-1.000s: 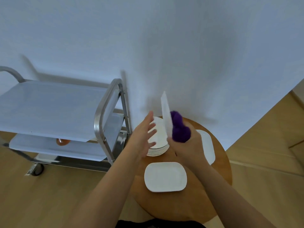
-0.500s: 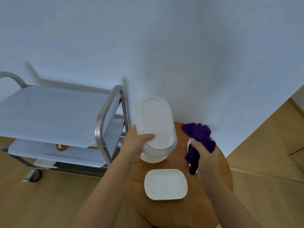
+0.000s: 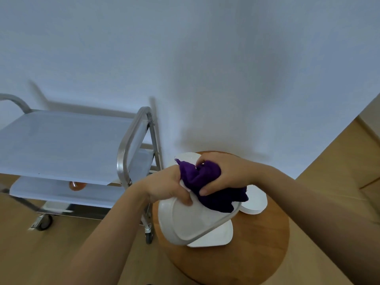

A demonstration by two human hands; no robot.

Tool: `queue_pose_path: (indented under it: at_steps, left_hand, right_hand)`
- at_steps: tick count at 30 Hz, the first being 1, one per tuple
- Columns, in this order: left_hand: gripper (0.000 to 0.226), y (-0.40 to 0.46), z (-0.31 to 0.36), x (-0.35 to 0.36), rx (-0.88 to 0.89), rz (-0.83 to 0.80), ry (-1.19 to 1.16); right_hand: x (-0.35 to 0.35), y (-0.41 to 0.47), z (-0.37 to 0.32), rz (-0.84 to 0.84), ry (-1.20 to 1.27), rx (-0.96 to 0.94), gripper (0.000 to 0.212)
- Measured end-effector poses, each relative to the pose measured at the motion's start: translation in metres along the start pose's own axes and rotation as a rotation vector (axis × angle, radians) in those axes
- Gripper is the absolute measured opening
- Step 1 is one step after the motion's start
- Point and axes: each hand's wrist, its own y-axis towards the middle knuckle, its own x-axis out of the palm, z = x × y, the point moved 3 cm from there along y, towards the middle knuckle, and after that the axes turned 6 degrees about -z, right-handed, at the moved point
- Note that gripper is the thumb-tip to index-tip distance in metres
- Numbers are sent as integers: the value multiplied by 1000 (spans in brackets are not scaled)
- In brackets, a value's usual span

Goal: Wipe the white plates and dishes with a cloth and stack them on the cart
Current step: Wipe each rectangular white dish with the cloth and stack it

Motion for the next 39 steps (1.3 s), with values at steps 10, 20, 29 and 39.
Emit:
queue_pose_path:
  at_steps: [10,20,29,39]
  left_hand:
    - [55,-11,-4,-17,157,156,-301]
    - [52,11,5,3,286,399,-478]
    - [53,20,0,9,356,662,-449]
    - [46,15,9,-12,27,278,-765]
  right_hand:
    - [-16,-20,37,432,883,-130,35]
    - [18,-17,27,1091,1218,-2,41]
    - [52,-12,17,1105,1056,80,32]
    - [6,-34,32,466,942,41,40]
